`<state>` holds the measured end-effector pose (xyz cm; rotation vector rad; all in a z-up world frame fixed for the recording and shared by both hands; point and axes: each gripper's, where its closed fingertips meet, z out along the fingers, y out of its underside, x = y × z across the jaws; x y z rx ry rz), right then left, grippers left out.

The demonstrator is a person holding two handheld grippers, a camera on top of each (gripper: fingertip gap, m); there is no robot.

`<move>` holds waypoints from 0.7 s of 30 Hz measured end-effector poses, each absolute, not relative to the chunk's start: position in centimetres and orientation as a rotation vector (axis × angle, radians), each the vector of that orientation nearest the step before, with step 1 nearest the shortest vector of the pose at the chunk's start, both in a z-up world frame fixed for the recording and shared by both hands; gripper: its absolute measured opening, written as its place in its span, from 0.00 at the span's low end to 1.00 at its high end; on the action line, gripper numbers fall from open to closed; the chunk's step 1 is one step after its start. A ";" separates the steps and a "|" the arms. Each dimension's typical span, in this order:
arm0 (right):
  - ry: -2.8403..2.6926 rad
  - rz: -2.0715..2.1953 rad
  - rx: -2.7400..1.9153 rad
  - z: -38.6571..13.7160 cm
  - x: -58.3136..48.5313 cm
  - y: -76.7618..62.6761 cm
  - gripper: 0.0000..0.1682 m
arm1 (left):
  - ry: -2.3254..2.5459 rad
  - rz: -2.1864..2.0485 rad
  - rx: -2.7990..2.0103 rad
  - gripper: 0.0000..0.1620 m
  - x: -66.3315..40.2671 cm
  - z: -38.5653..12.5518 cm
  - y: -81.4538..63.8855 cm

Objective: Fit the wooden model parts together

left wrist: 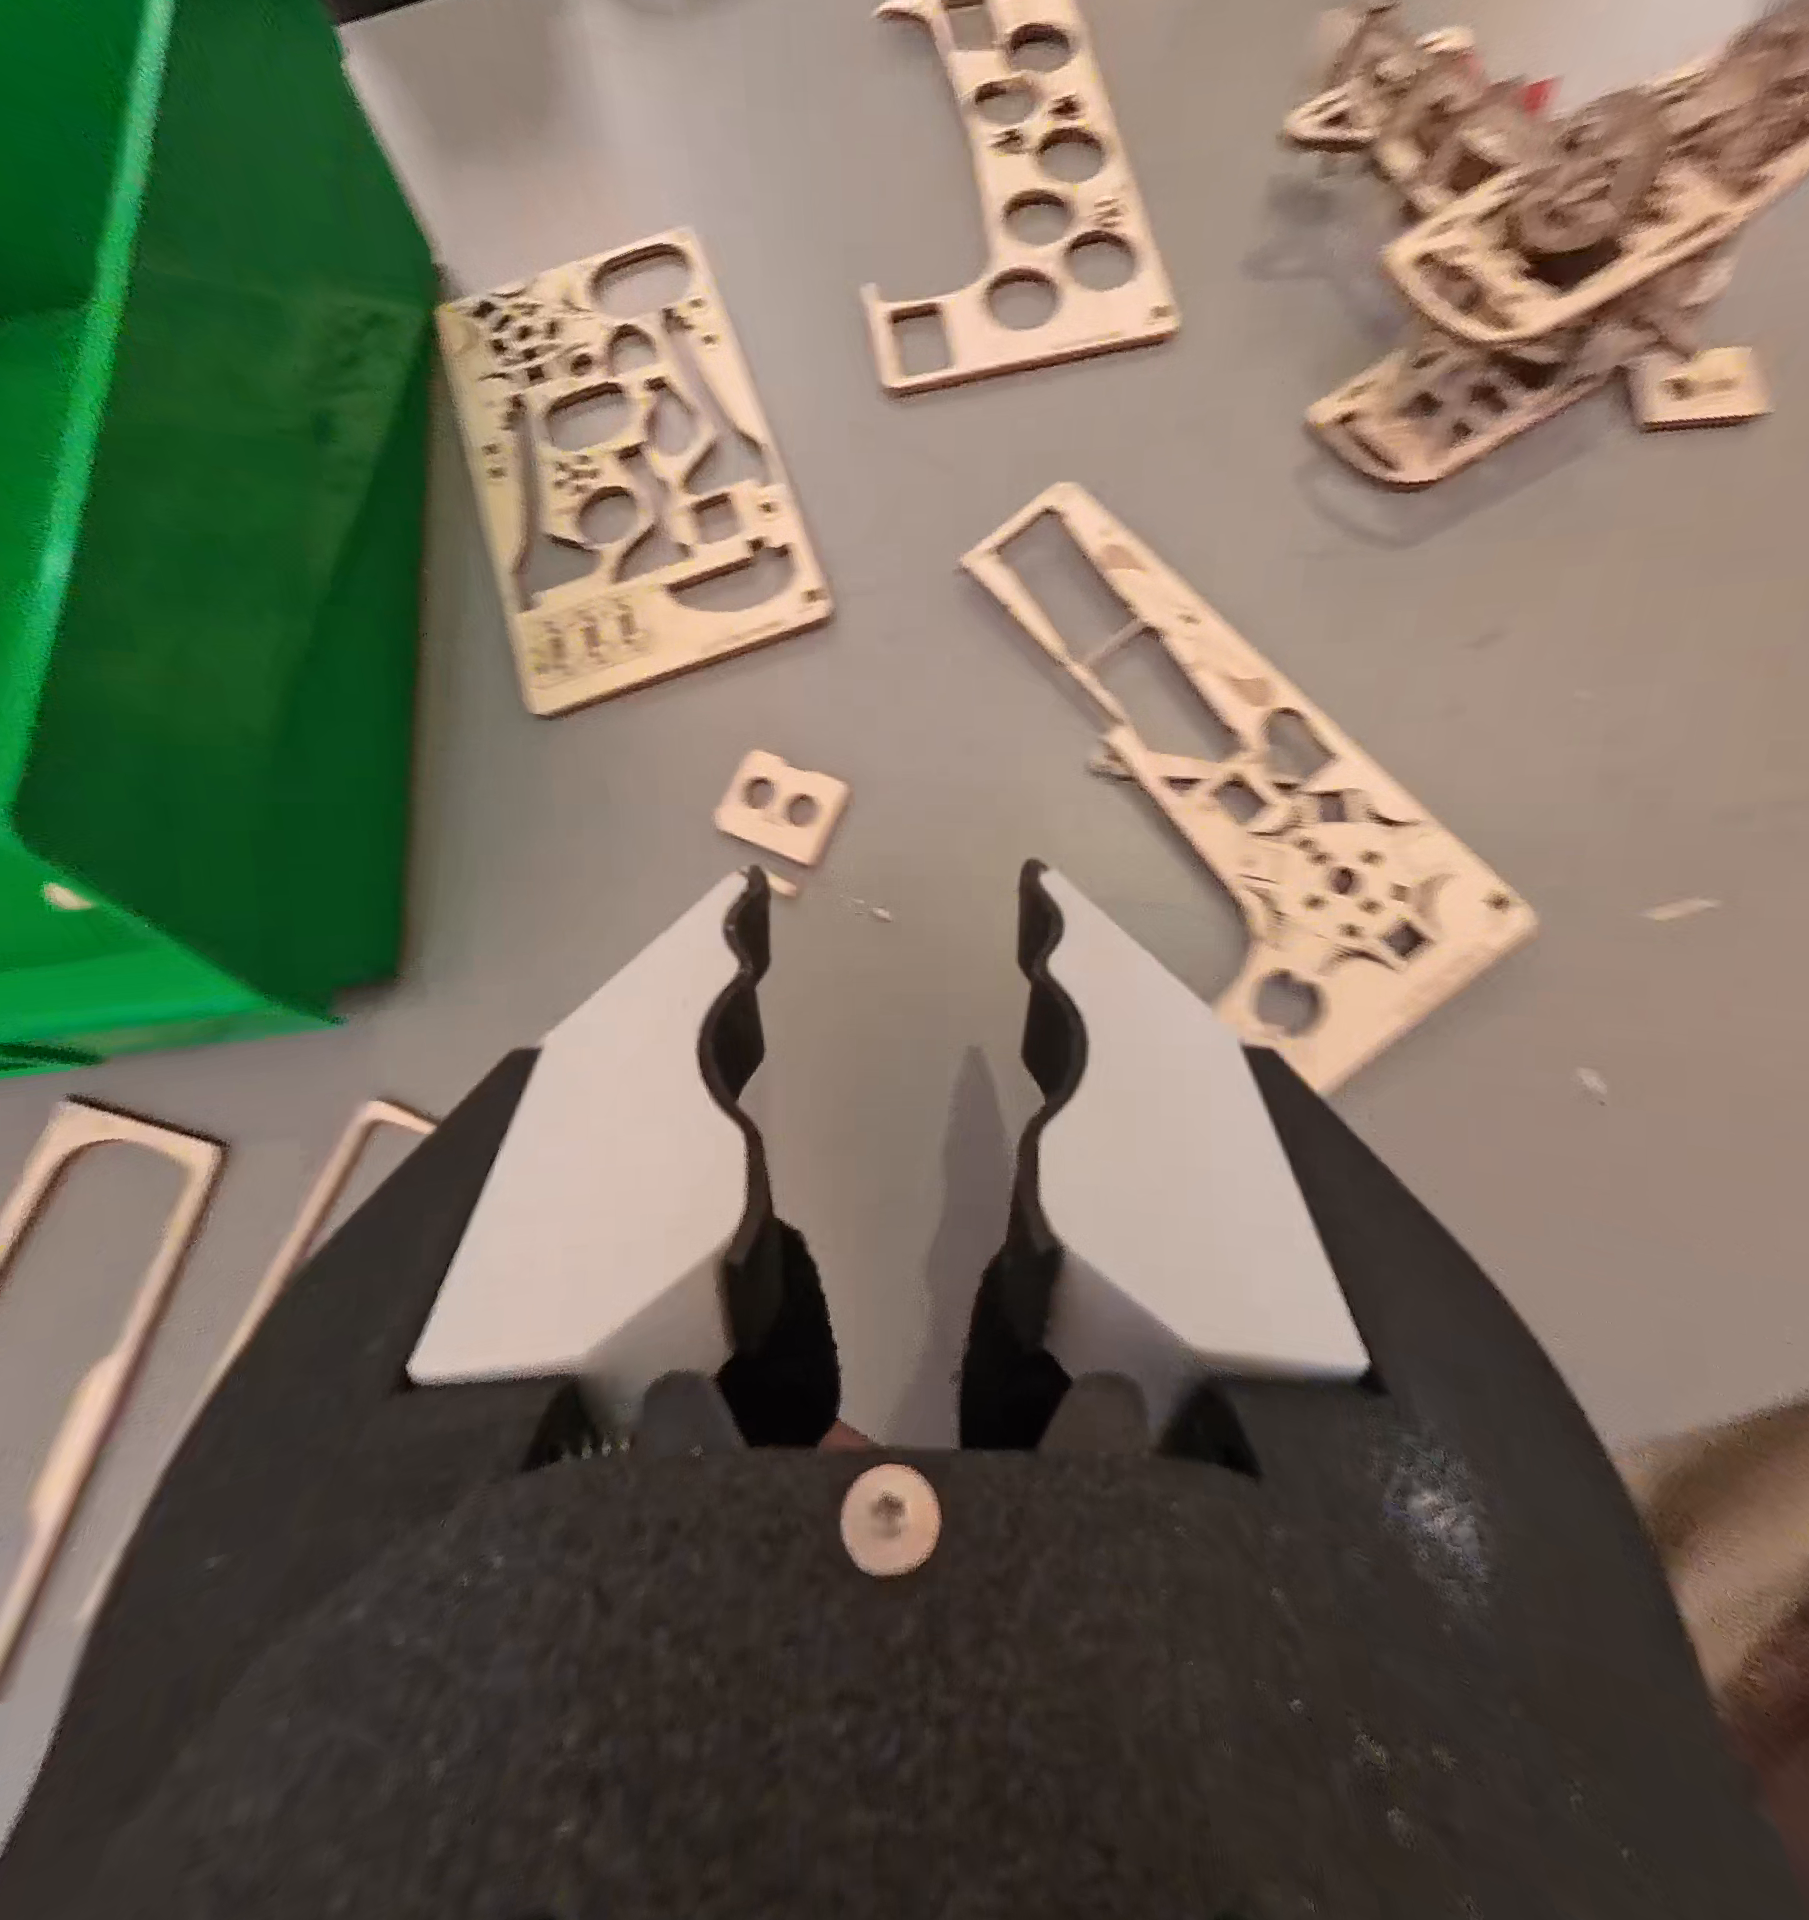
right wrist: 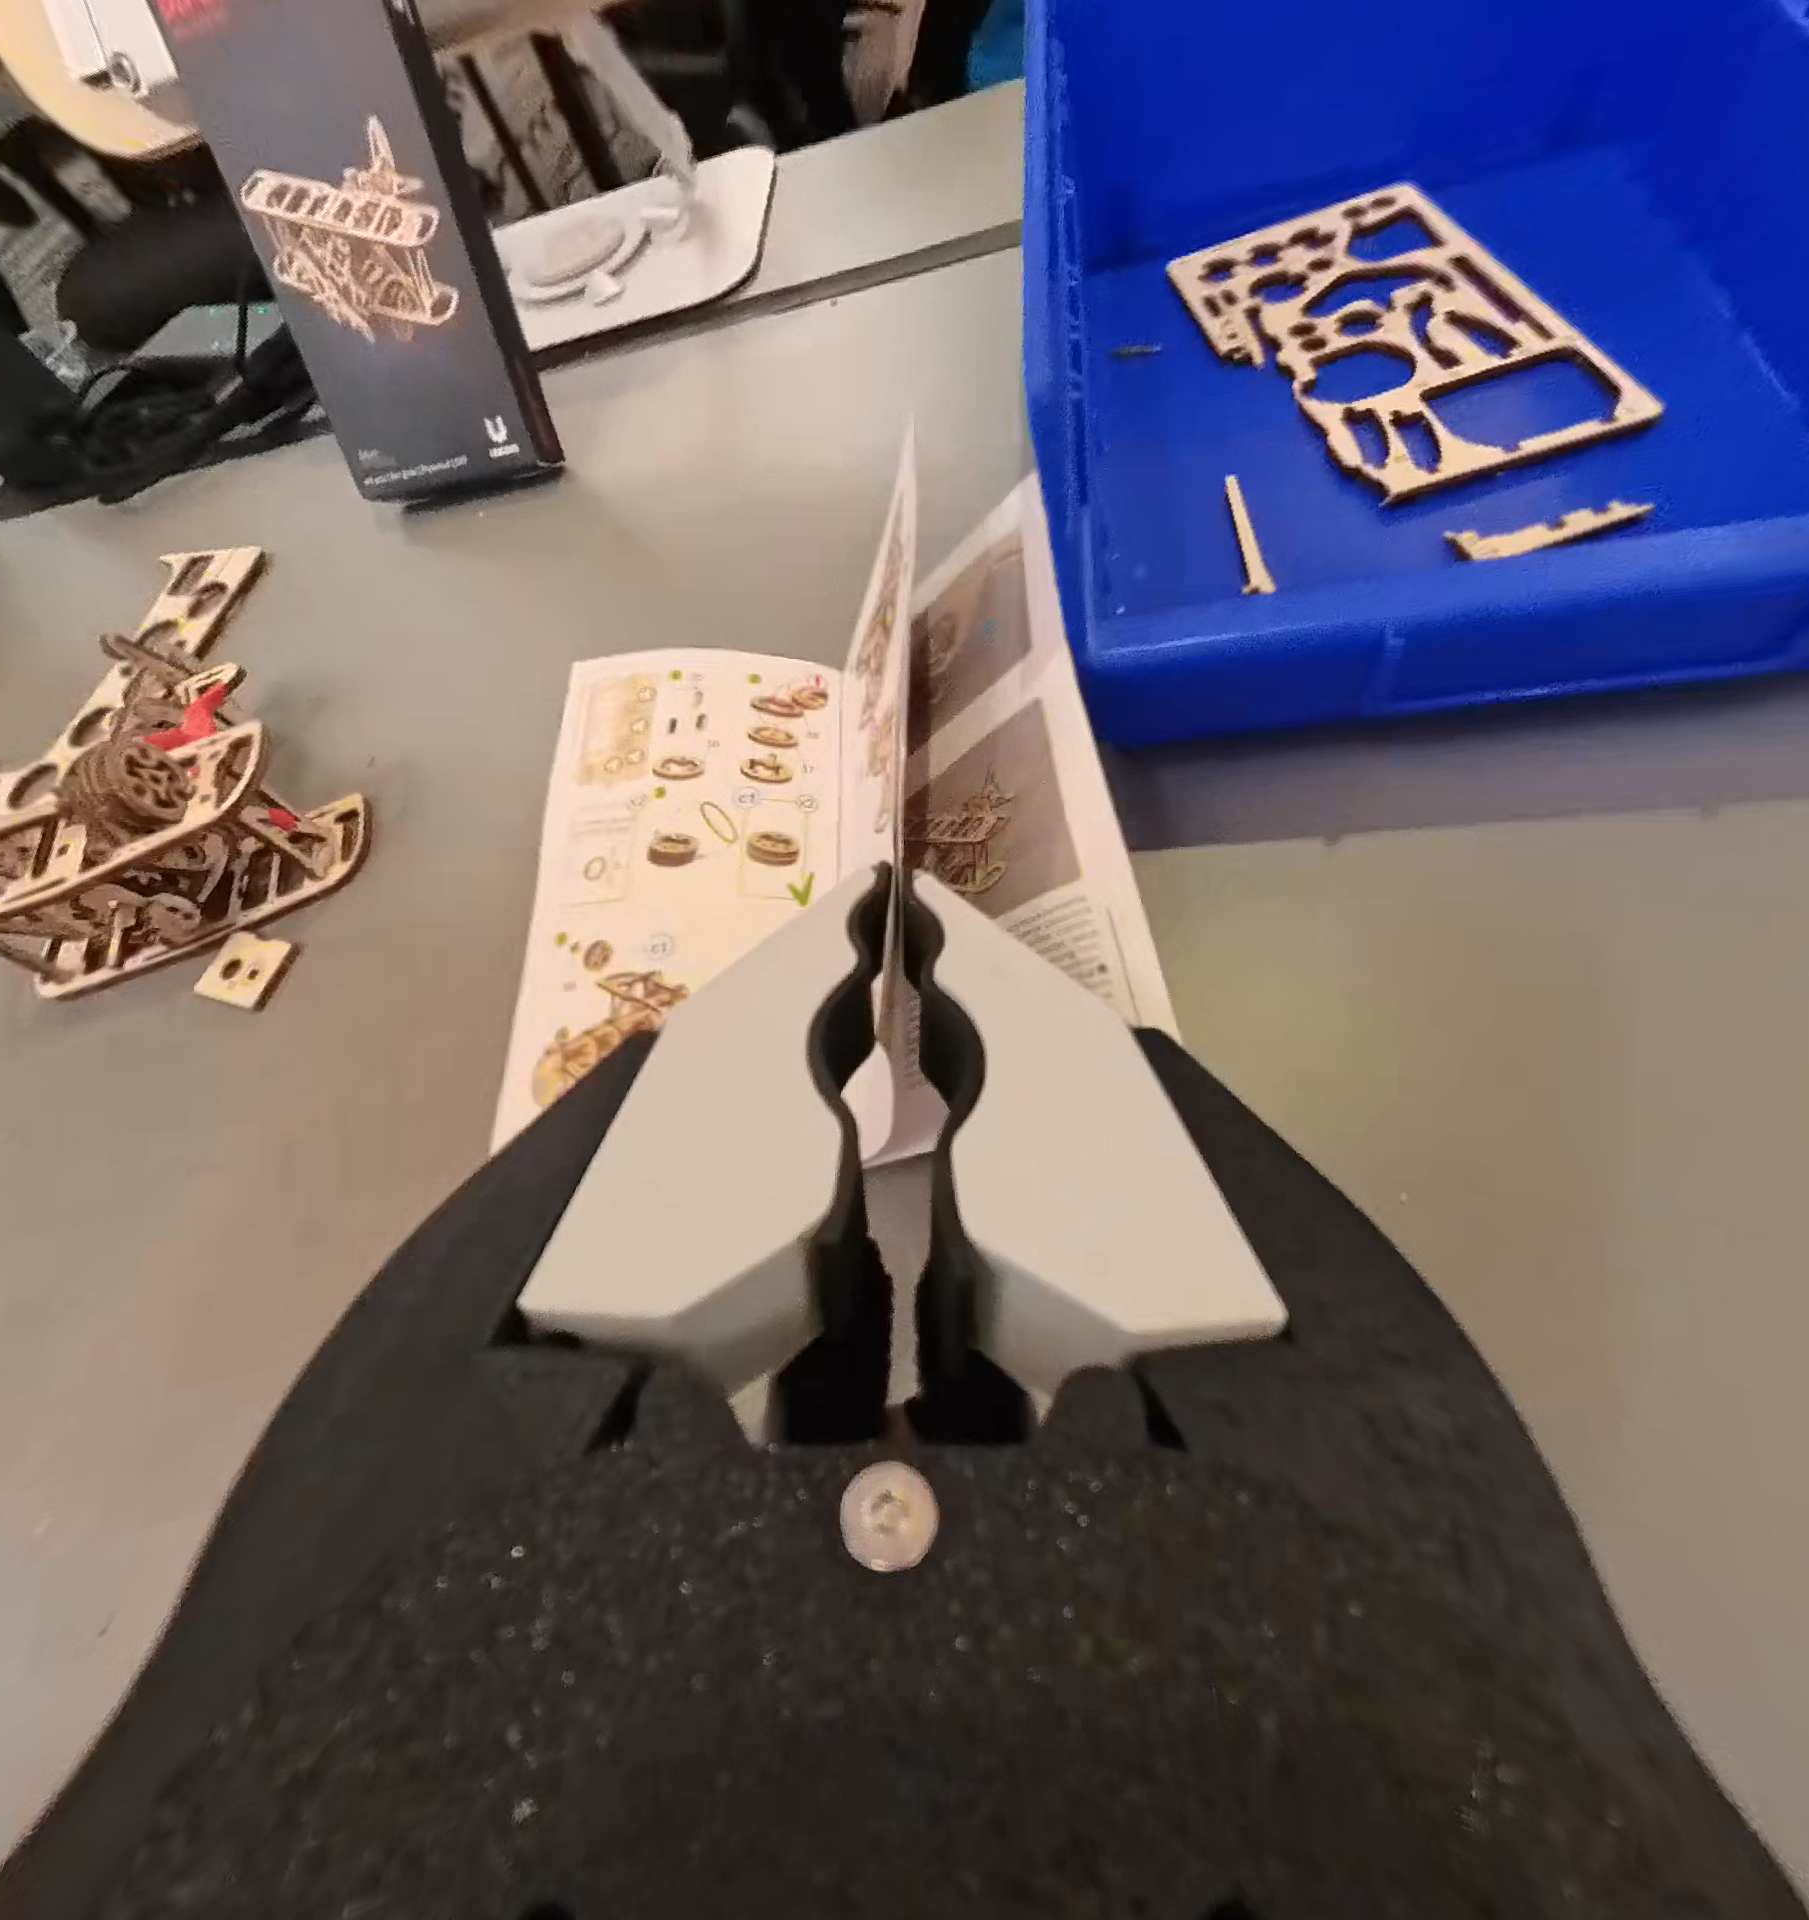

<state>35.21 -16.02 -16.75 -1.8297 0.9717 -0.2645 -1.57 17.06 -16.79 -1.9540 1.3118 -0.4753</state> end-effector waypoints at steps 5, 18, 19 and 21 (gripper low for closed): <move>0.956 -0.269 -1.867 -18.2 35.3 -13.3 0.07 | 1.303 -0.381 -1.994 0.38 1.0 -17.1 22.2; 0.642 -0.465 -1.944 -14.2 31.1 -18.1 0.26 | 1.164 -0.330 -2.259 0.59 4.7 -21.2 28.2; 0.635 -0.458 -1.951 -14.3 30.5 -18.2 0.26 | 1.147 -0.324 -2.270 0.61 4.9 -21.3 28.4; 0.623 -0.419 -1.960 -14.4 29.5 -18.1 0.26 | 1.156 -0.276 -2.300 0.65 5.1 -21.8 28.7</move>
